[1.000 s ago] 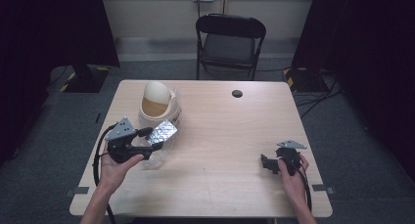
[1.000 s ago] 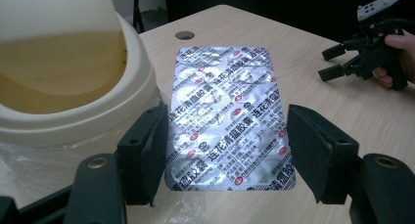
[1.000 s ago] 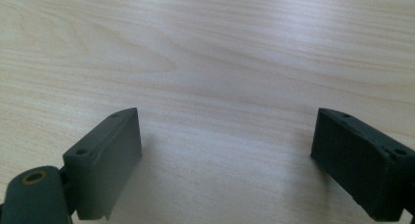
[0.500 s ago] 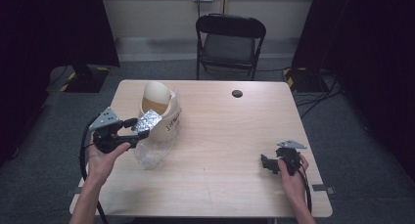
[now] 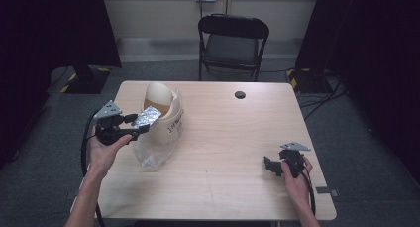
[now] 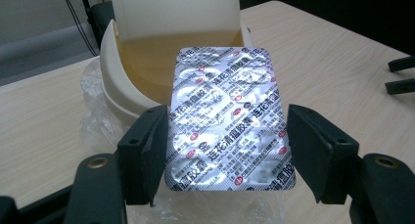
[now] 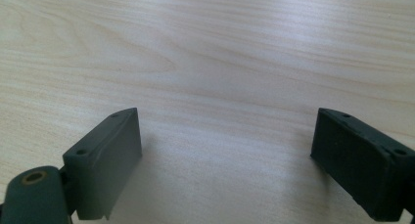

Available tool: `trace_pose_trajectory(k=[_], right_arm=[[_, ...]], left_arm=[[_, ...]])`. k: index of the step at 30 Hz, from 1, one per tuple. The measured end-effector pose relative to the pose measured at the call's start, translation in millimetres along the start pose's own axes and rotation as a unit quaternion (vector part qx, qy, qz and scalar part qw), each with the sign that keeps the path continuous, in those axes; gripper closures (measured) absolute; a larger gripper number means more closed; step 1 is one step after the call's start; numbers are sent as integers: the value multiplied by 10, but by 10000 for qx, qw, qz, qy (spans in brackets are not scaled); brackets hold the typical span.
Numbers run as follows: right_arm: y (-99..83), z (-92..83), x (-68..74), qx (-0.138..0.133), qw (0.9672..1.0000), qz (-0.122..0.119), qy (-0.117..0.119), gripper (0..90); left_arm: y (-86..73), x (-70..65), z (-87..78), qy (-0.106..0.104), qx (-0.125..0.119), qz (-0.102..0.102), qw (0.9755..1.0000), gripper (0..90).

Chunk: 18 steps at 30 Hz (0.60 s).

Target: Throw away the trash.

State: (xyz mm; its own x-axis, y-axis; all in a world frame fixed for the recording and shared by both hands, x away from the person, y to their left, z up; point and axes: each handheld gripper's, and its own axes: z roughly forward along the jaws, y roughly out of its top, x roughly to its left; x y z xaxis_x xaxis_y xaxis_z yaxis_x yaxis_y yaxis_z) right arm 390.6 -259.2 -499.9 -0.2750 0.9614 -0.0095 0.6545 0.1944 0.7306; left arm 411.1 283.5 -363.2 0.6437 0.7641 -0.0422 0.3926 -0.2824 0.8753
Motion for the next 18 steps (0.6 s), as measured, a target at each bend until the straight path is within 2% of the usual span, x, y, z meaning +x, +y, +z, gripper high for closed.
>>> trace_pose_trajectory(k=[4,6,7,14,18], right_arm=[[0,0,0,1,10000,1,-1,104],[0,0,0,-1,10000,-4,-1,104],[0,0,0,-1,10000,-3,-1,104],[0,0,0,-1,10000,-4,-1,104],[0,0,0,-1,10000,-4,-1,104]], left_arm=[[49,21,43,45,126,54,9999,341],[73,58,85,22,155,-72,9999,341],[79,72,95,46,197,-23,9998,342],[135,103,120,37,136,-116,9998,341],[165,109,109,28,87,-92,9999,341]])
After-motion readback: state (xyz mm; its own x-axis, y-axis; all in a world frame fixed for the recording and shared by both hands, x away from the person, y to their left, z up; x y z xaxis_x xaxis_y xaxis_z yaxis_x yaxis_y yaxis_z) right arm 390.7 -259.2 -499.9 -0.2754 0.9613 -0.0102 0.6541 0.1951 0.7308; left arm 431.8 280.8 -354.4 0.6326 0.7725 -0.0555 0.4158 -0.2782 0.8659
